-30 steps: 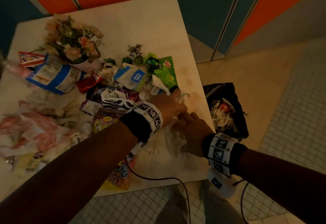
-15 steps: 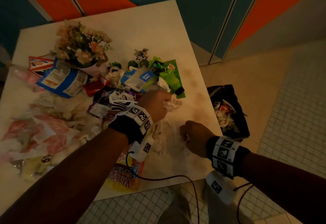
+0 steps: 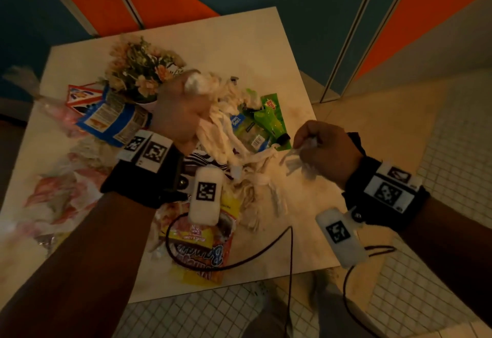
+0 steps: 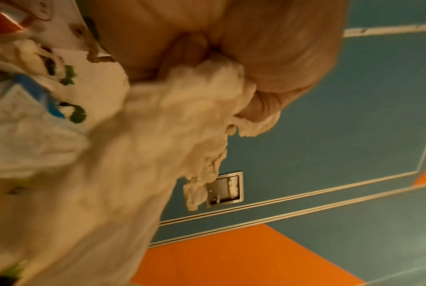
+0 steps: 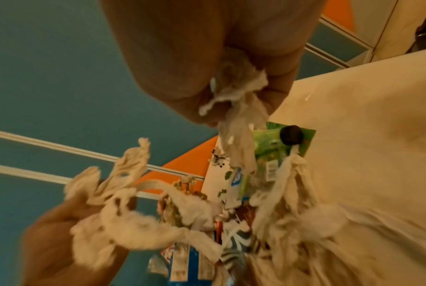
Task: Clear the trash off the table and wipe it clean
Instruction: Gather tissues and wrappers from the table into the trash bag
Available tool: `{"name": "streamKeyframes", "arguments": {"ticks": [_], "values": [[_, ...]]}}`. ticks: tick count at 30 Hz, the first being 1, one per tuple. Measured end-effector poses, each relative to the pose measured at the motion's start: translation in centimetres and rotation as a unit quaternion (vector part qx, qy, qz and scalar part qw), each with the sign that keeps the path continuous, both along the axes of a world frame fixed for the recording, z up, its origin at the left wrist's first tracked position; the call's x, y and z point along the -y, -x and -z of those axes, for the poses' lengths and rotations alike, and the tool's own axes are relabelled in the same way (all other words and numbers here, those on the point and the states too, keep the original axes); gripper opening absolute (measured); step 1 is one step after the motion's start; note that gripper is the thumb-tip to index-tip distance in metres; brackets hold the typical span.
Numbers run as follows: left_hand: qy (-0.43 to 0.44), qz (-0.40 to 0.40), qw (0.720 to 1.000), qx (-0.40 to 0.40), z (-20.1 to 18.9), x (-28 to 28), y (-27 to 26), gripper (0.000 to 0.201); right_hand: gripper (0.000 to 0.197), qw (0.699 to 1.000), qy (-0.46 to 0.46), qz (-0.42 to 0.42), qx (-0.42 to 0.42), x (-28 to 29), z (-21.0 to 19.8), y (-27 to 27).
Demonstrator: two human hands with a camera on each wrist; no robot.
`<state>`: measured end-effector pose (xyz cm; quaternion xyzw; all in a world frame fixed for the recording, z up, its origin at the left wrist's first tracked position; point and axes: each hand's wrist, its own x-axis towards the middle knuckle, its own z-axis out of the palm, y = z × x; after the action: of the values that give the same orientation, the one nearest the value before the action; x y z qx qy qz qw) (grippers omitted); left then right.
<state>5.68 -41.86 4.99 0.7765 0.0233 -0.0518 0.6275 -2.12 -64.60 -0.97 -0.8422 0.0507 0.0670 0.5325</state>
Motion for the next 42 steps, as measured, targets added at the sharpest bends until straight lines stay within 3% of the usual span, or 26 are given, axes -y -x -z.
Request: {"name": "streamKeyframes", "arguments": {"ticks": [3,6,8,10,15,19,22,27,32,34,42], "values": [[0.110,-0.001,0.994,0.008,-2.7,0.0,0.2,0.026,0.032,0.997,-0.029,0.074,0.004,0.7,-0.4,-1.3],[0.171,0.014,0.984,0.038,-4.0,0.1,-0.1,0.030,0.028,0.992,-0.053,0.109,-0.015,1.6,-0.7,-1.8],[0.150,0.009,0.988,0.037,-4.3,0.7,-0.3,0.035,0.028,0.990,-0.061,0.124,-0.027,2.4,-0.7,-1.8],[0.126,0.029,0.990,0.052,-4.4,1.6,-0.5,0.027,0.027,0.988,-0.060,0.139,-0.037,3.4,-0.4,-1.7],[0.165,0.047,0.981,0.096,-4.2,6.0,-0.6,0.034,0.029,0.976,-0.041,0.190,-0.097,7.6,0.9,-0.4],[0.118,0.088,0.987,0.071,-4.1,11.0,-0.5,0.026,0.033,0.953,-0.030,0.252,-0.167,12.9,3.2,1.4],[0.110,0.110,0.986,0.059,-3.4,15.5,0.3,0.042,0.032,0.934,-0.039,0.277,-0.223,17.0,5.2,3.2],[0.072,0.152,0.986,0.012,0.1,23.4,0.6,0.020,0.030,0.912,-0.046,0.305,-0.271,22.2,7.9,5.1],[-0.002,0.162,0.984,-0.075,6.6,29.8,0.4,0.034,0.033,0.905,-0.047,0.299,-0.300,25.4,9.7,5.2],[-0.044,0.166,0.980,-0.097,9.7,31.7,0.2,0.029,0.033,0.904,-0.049,0.291,-0.309,26.4,10.4,5.0],[-0.156,0.148,0.954,-0.210,19.5,35.7,0.5,0.039,0.032,0.910,-0.019,0.261,-0.322,29.2,13.2,3.9]]}}
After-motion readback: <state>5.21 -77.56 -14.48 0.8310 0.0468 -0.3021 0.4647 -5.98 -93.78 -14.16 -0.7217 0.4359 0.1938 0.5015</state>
